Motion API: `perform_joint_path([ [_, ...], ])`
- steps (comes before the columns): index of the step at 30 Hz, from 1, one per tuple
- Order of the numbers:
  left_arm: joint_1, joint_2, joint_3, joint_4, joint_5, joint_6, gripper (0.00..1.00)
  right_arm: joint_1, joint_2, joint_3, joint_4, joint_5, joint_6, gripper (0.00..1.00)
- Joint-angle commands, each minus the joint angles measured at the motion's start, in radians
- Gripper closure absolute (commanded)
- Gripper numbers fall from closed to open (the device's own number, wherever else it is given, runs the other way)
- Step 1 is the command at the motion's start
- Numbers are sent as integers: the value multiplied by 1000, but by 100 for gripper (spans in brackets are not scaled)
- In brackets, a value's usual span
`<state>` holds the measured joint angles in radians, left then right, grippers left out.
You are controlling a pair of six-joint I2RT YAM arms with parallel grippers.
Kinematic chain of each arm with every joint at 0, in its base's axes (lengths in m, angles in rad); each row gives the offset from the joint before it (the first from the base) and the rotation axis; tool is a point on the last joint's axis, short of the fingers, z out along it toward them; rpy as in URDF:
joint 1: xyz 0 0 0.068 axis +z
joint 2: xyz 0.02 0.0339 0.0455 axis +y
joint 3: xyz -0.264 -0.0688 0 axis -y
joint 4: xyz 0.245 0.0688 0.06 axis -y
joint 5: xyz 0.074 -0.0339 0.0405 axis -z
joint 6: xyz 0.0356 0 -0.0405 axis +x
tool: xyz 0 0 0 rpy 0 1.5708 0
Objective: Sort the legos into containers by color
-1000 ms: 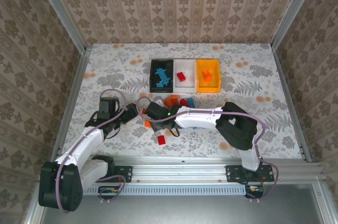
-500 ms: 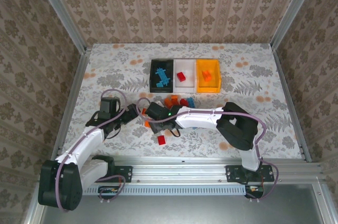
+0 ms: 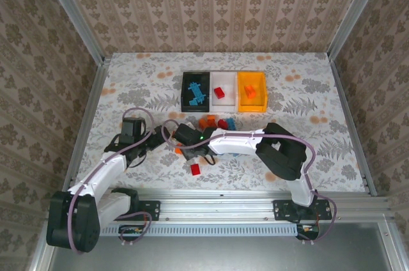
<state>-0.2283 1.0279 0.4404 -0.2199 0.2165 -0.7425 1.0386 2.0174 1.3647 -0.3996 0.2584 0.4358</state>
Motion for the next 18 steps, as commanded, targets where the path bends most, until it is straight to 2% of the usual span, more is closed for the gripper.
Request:
perform_joint_path([
  [1, -6, 3, 9, 10, 9, -6, 3, 0, 15, 13, -44, 34, -18, 47],
  [5, -6, 8, 12, 11, 11, -4, 3, 2, -1, 1, -44, 46, -18, 53],
  [13, -7, 11, 28, 9, 23, -5, 3, -2, -108, -2, -27, 83, -28, 55],
  [18, -30, 12, 52, 13, 46, -4, 3, -67, -186, 37, -24, 137, -89, 56],
])
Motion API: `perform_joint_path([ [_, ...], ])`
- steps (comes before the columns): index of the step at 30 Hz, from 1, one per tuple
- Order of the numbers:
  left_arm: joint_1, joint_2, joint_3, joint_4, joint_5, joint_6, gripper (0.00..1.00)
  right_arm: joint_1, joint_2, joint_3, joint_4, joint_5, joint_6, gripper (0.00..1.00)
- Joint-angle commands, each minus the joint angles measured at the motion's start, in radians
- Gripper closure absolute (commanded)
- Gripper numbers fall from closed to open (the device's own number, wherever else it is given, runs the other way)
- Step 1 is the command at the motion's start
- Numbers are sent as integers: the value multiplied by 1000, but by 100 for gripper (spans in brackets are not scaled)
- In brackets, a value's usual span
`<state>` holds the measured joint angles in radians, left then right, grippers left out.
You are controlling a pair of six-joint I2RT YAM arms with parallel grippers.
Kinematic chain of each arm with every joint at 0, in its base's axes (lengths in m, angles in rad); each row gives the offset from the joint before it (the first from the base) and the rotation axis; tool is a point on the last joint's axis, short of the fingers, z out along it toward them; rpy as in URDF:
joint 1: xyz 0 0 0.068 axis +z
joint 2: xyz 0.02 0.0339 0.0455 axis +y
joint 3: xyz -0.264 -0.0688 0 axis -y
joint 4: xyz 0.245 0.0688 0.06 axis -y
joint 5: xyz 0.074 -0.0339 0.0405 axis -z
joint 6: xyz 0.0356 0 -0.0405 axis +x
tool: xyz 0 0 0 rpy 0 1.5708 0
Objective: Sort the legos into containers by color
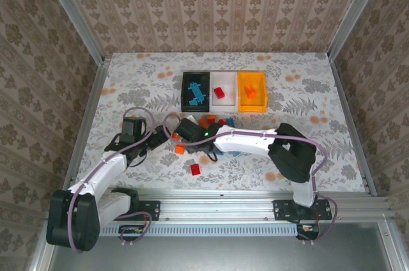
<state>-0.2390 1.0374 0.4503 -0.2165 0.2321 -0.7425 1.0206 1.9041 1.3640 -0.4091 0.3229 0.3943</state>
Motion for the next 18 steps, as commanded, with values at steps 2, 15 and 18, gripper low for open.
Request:
perform_joint_path([
  [2, -45, 6, 55, 20, 42, -1, 3, -107, -76, 59, -10, 82, -72, 56],
  [15, -313, 173, 224, -5, 52, 97, 4, -448, 229, 388, -74, -14, -96, 56],
  [18, -348, 210, 248, -9, 48, 107, 4, -462, 258, 438, -99, -19, -105, 52],
])
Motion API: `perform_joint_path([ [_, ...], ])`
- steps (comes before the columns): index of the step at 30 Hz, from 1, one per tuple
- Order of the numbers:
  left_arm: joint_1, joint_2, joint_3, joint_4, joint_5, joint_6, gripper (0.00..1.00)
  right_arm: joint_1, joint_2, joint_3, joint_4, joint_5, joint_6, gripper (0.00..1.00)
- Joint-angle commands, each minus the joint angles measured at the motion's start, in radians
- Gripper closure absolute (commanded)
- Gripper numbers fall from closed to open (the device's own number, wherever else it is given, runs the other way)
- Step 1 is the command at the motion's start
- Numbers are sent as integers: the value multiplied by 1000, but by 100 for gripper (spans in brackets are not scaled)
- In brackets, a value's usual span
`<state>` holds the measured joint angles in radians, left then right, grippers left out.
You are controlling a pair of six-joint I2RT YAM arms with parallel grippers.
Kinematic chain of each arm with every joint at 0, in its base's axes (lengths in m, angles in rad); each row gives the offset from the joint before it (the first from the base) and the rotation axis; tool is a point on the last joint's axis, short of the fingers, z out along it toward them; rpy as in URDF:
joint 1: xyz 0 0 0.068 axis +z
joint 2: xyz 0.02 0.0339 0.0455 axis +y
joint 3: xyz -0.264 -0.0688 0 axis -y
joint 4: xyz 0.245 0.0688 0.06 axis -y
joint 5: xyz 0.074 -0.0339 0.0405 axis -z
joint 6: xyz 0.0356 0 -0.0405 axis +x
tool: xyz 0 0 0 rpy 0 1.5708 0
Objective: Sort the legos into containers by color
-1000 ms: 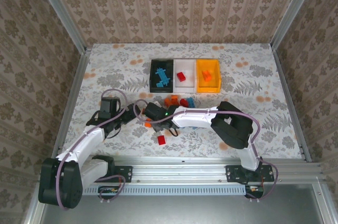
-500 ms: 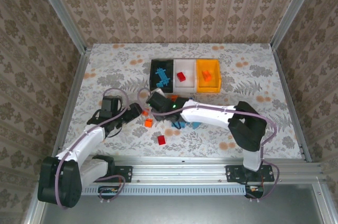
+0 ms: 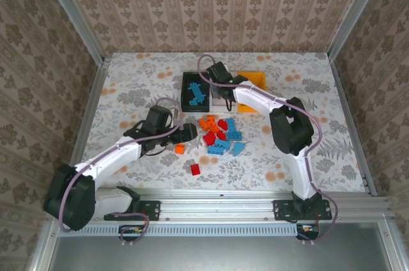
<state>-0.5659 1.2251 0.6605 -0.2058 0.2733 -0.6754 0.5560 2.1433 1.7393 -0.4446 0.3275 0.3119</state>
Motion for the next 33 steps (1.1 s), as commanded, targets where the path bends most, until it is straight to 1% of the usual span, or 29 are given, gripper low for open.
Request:
perform_joint_path([
  [1, -31, 35, 46, -24, 5, 44, 4, 2, 20, 75, -70, -24, -29, 49],
  [3, -42, 56, 59, -31, -7, 47, 4, 2, 5, 81, -72, -25, -37, 43],
  [7, -52, 74, 79, -65, -65, 53, 5, 11, -73, 44, -49, -27, -49, 39],
  [11, -62, 60, 105, -150, -163, 88, 6, 23, -169, -30, -24, -24, -50, 36],
  [14, -77, 36, 104, -217, -232, 113, 6, 43, -268, -136, 22, -24, -39, 35],
  [19, -125, 36, 69, -270, -268, 130, 8, 51, -436, -356, 100, -62, 21, 31],
  [23, -137, 4, 3, -231, -285, 98, 9, 56, -521, -501, 119, -98, 73, 31],
  [28, -135, -73, -15, -186, -304, 100, 7, 75, -609, -689, 101, -100, 180, 31],
  [30, -133, -75, -7, -180, -311, 109, 6, 89, -644, -758, 86, -90, 214, 30],
  [33, -130, -49, 1, -168, -319, 115, 6, 105, -681, -829, 57, -118, 237, 29],
])
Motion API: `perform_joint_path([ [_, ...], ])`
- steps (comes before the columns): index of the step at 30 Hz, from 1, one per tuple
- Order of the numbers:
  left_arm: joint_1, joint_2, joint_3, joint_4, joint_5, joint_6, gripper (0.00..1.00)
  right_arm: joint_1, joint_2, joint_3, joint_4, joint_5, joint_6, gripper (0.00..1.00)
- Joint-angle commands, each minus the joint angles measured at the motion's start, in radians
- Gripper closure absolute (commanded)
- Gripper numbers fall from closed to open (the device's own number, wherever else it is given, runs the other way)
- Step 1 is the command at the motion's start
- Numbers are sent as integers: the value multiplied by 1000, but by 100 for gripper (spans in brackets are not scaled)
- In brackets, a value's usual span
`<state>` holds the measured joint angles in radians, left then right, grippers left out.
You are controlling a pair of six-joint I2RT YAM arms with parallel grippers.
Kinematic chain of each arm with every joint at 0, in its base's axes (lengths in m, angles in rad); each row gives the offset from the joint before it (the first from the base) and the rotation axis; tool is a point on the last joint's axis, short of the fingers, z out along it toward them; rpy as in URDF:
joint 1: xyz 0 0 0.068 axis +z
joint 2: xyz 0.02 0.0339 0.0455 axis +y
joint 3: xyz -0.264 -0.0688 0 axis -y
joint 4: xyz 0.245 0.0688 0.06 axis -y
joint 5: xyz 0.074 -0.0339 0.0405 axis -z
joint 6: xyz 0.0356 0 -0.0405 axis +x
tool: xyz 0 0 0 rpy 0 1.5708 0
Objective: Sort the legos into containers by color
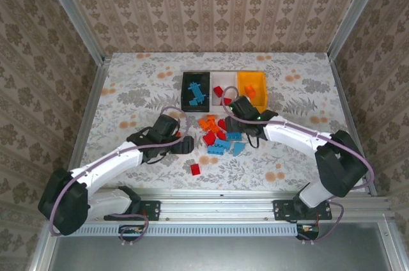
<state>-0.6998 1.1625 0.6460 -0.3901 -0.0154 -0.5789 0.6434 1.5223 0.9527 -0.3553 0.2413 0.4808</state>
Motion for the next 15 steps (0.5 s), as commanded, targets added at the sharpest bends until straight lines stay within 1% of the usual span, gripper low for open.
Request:
perform_joint_path([
  [1, 3, 24, 17, 20, -32, 17, 6, 28, -71, -63, -37, -46, 71, 28],
  [4, 3, 50, 21, 41, -22, 14, 6, 68, -104, -104, -78, -69, 102, 24],
  [8, 5, 67, 18, 78, -5, 4, 6, 116, -123, -150, -106, -55, 185, 24],
  [10, 4, 73, 18, 89, -1, 2, 6, 123, -121, -165, -112, -33, 190, 24],
  [15, 5, 74, 26, 81, -1, 10, 6, 123, -65, -169, -77, -31, 176, 25],
])
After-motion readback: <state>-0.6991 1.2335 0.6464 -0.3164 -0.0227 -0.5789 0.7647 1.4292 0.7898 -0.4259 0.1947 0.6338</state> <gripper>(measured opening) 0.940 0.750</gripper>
